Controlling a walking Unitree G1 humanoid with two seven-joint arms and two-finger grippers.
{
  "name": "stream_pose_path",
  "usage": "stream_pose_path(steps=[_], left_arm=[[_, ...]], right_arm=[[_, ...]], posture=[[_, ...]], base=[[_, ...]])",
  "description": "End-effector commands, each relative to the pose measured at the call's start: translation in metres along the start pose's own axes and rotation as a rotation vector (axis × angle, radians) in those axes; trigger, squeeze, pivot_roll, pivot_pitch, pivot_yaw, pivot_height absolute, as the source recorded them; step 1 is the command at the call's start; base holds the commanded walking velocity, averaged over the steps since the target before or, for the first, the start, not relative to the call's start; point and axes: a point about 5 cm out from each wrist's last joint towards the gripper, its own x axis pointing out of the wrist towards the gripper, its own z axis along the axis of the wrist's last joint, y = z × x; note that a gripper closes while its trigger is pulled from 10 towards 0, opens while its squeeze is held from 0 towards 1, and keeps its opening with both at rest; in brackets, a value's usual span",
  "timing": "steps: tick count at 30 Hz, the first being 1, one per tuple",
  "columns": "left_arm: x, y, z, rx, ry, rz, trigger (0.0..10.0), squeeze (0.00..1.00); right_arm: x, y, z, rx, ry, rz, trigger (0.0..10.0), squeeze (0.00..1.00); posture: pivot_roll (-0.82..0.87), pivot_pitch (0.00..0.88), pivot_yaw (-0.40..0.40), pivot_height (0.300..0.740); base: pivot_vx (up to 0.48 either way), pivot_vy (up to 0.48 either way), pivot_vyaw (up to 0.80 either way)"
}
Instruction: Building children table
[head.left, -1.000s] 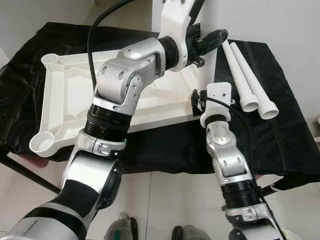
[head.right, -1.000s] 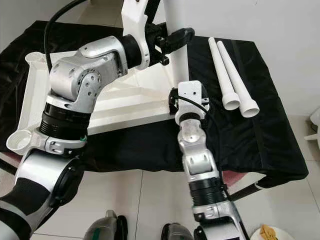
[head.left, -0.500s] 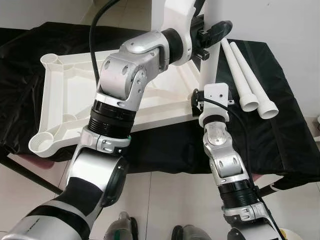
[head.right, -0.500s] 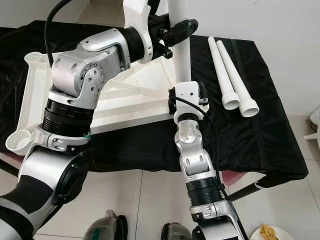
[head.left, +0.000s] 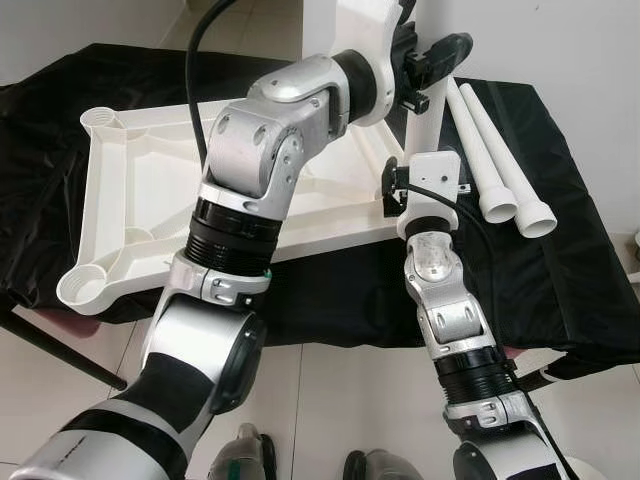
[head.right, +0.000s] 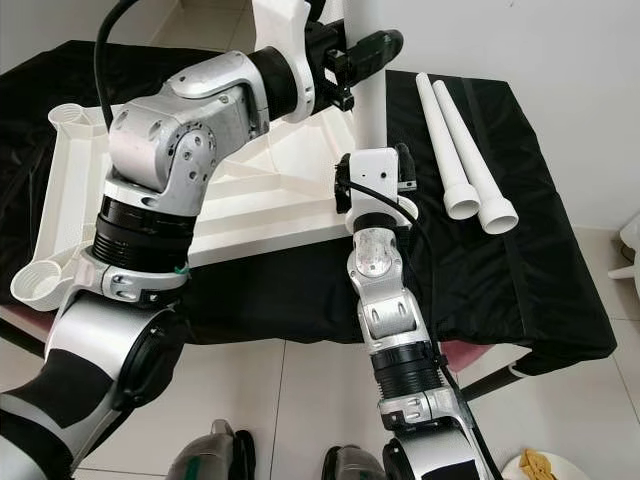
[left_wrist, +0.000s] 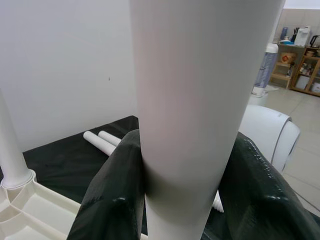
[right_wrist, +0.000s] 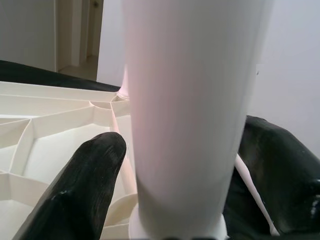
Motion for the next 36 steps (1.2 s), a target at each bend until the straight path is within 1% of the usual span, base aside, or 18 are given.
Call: stream_pose_path(steps=[1,2,3,4,5,6,7,8,17,23,24,25,26,29,30,32,36], left_arm=[[-0.001,0.006,0.007,0.013,-0.022,0.180,10.0,0.00],[-0.001,0.006,0.007,0.011,-0.022,0.180,10.0,0.00],[-0.001,0.006,0.007,0.010,-0.024,0.180,10.0,0.00],[-0.001,0.006,0.007,0.010,-0.024,0.180,10.0,0.00],[-0.001,0.005,0.008,0.012,-0.026,0.179,10.0,0.00],[-0.002,0.005,0.008,0.013,-0.027,0.178,10.0,0.00],[-0.002,0.005,0.008,0.013,-0.027,0.178,10.0,0.00],[-0.001,0.005,0.008,0.013,-0.028,0.177,10.0,0.00],[0.000,0.003,0.009,0.017,-0.029,0.169,10.0,0.00],[0.001,-0.002,0.007,0.008,-0.028,0.144,10.0,0.00],[0.001,-0.004,0.007,0.000,-0.030,0.134,10.0,0.09],[0.001,-0.004,0.007,0.000,-0.030,0.134,10.0,0.09],[0.001,-0.005,0.006,-0.017,-0.037,0.119,10.0,1.00],[0.001,-0.008,0.006,-0.035,-0.049,0.089,10.0,1.00],[0.001,-0.008,0.006,-0.035,-0.049,0.089,10.0,1.00],[0.000,-0.015,0.007,-0.032,-0.064,0.043,10.0,1.00],[0.000,-0.020,0.007,-0.024,-0.064,0.024,10.0,1.00]], right_arm=[[0.001,0.000,-0.001,0.011,0.002,-0.011,10.0,0.00],[0.001,0.000,-0.002,0.015,0.004,-0.013,10.0,0.00],[0.001,-0.001,-0.003,0.019,0.004,-0.018,7.5,0.00],[0.001,-0.001,-0.003,0.019,0.004,-0.018,7.5,0.00],[0.002,-0.001,-0.003,0.018,0.004,-0.021,3.5,0.00],[0.002,-0.002,-0.005,0.023,0.012,-0.023,0.8,0.00],[0.002,-0.002,-0.005,0.023,0.012,-0.023,0.8,0.00],[0.002,-0.003,-0.006,0.011,0.011,-0.020,0.0,0.00],[0.003,-0.004,-0.007,0.010,0.012,-0.015,0.0,0.00],[0.005,-0.008,-0.006,0.003,0.002,-0.035,0.0,0.00],[0.006,-0.009,-0.005,0.013,0.000,-0.043,3.7,0.00],[0.006,-0.009,-0.005,0.013,0.000,-0.043,3.7,0.00],[0.007,-0.011,-0.004,0.028,-0.003,-0.052,10.0,0.00],[0.009,-0.014,-0.002,0.045,-0.006,-0.061,10.0,0.00],[0.009,-0.014,-0.002,0.045,-0.006,-0.061,10.0,0.00],[0.012,-0.018,-0.003,0.046,0.001,-0.074,10.0,0.00],[0.014,-0.024,-0.005,0.051,0.013,-0.094,10.0,0.00]], posture=[[0.04,0.084,0.001,0.740],[0.04,0.084,0.000,0.740],[0.04,0.085,0.000,0.740],[0.04,0.085,0.000,0.740],[0.04,0.085,0.000,0.740],[0.04,0.085,0.000,0.740],[0.04,0.085,0.000,0.740],[0.04,0.086,-0.001,0.740],[0.03,0.086,-0.001,0.740],[0.03,0.082,0.000,0.740],[0.03,0.082,0.000,0.740],[0.03,0.082,0.000,0.740],[0.03,0.078,0.001,0.740],[0.03,0.077,-0.002,0.740],[0.03,0.077,-0.002,0.740],[0.03,0.075,-0.003,0.740],[0.03,0.071,-0.007,0.740]], base=[[0.000,0.000,0.00],[0.000,0.000,0.00],[0.000,0.000,0.00],[0.000,0.000,0.00],[0.000,0.000,0.00],[0.000,0.000,0.00],[0.000,0.000,0.00],[0.000,0.000,0.00],[0.000,0.000,0.00],[0.000,0.000,0.00],[0.000,0.000,0.00],[0.000,0.000,0.00],[0.000,0.000,0.00],[0.000,0.000,0.00],[0.000,0.000,0.00],[0.000,0.000,0.00],[0.000,0.000,0.00]])
